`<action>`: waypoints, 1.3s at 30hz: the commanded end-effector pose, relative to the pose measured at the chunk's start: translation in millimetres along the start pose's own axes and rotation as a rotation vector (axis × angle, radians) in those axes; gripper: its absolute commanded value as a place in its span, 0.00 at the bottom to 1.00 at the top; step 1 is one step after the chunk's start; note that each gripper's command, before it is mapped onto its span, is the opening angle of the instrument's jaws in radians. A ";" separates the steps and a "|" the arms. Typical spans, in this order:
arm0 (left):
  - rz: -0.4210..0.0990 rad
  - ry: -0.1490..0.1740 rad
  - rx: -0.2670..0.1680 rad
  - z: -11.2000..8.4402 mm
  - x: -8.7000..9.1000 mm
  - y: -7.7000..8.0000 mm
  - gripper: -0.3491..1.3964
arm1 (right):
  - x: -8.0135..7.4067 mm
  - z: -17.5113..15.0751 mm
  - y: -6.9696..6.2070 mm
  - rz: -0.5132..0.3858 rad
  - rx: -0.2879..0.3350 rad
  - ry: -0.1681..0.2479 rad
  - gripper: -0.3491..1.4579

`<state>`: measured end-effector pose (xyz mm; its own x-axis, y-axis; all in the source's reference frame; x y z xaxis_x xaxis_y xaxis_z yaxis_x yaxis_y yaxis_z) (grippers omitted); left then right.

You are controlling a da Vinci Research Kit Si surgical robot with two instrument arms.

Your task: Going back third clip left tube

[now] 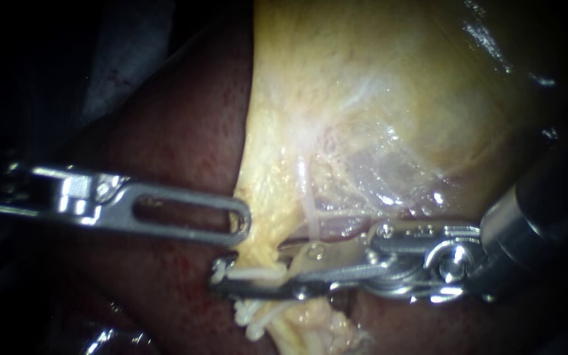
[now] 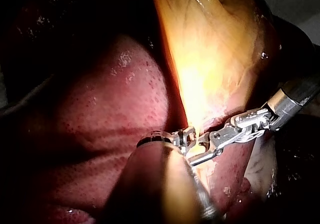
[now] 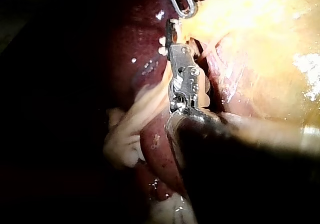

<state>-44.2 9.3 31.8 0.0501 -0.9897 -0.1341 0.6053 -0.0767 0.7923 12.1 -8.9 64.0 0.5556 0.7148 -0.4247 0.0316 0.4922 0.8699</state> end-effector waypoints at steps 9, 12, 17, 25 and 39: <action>0.000 0.000 0.000 0.0 0.0 -0.1 0.00 | 0.6 0.5 0.4 -0.081 -0.035 0.021 0.43; 0.000 -0.001 0.000 0.0 0.1 -0.1 0.00 | 0.6 0.4 0.4 -0.098 -0.038 0.023 0.45; 0.000 0.000 0.000 0.0 0.1 -0.1 0.00 | 0.7 0.3 0.6 -0.115 -0.047 0.029 0.46; 0.000 -0.001 0.000 0.0 0.1 -0.1 0.00 | 1.2 -0.4 0.9 -0.135 -0.063 0.042 0.47; 0.000 0.000 0.000 0.0 0.1 -0.1 0.00 | 2.6 -3.1 0.6 -0.149 -0.077 0.057 0.48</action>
<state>-44.3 9.2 31.7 0.0499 -0.9898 -0.1337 0.6056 -0.0765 0.7921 10.8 -5.2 62.5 0.5000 0.6557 -0.5658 0.0473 0.6317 0.7738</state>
